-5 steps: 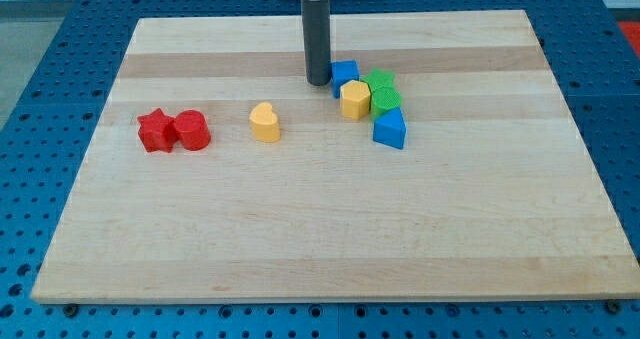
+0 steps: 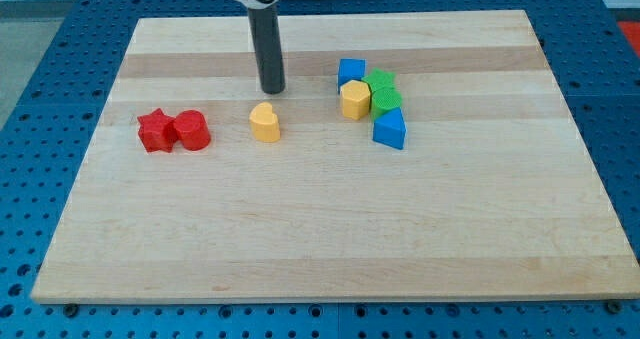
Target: Move the yellow heart closer to the group of blocks
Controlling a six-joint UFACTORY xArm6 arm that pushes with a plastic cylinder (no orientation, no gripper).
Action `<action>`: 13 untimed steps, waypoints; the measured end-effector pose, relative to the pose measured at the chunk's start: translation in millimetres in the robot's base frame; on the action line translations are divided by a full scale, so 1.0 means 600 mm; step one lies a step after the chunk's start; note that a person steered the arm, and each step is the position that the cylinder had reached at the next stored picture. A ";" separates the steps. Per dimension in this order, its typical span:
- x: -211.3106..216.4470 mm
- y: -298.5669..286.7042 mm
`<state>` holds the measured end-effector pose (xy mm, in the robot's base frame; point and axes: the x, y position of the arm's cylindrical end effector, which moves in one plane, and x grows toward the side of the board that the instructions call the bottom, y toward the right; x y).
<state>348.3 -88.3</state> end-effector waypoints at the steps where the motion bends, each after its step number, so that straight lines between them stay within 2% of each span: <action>1: 0.008 -0.024; 3: 0.031 -0.046; 7: 0.125 -0.050; 10: 0.129 -0.030; 13: 0.131 0.042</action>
<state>427.2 -63.2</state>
